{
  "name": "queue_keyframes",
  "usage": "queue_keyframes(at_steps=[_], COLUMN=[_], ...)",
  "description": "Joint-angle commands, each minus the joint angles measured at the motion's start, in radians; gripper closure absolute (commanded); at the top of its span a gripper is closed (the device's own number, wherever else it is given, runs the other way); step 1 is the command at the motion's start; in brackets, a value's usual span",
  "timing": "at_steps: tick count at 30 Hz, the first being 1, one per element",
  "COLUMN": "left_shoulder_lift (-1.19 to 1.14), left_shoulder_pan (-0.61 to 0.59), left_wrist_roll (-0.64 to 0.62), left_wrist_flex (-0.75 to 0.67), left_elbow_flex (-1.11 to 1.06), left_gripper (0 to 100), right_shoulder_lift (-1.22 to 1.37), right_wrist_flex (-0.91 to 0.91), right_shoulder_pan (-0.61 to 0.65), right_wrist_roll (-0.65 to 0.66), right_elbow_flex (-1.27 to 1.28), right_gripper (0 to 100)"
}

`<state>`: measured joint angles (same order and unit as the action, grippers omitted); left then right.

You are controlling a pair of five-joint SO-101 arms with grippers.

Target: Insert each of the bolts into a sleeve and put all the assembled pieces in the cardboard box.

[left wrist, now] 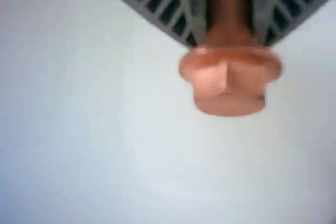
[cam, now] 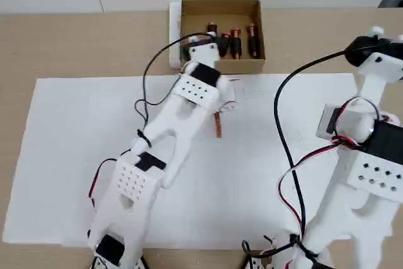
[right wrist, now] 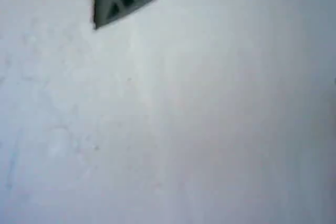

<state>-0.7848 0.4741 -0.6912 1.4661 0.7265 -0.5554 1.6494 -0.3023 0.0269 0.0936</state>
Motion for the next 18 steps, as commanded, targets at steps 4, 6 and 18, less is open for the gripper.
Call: queue_keyframes(at_steps=[4,6,18], left_shoulder_lift=[0.017,0.018,0.020], left_shoulder_pan=[0.018,0.011,-0.331], left_wrist_roll=[0.086,0.137,0.334], left_wrist_flex=[0.172,0.224,0.290], left_elbow_flex=[0.300,0.389,0.714], left_gripper=[99,99,99], right_shoulder_lift=[-0.028,-0.028,-0.018], right_wrist_flex=[-0.018,-0.018,-0.054], right_shoulder_pan=[0.005,0.005,0.165], right_wrist_roll=[0.008,0.008,0.008], right_elbow_flex=[-0.003,-0.003,0.002], right_gripper=[75.1,75.1,75.3])
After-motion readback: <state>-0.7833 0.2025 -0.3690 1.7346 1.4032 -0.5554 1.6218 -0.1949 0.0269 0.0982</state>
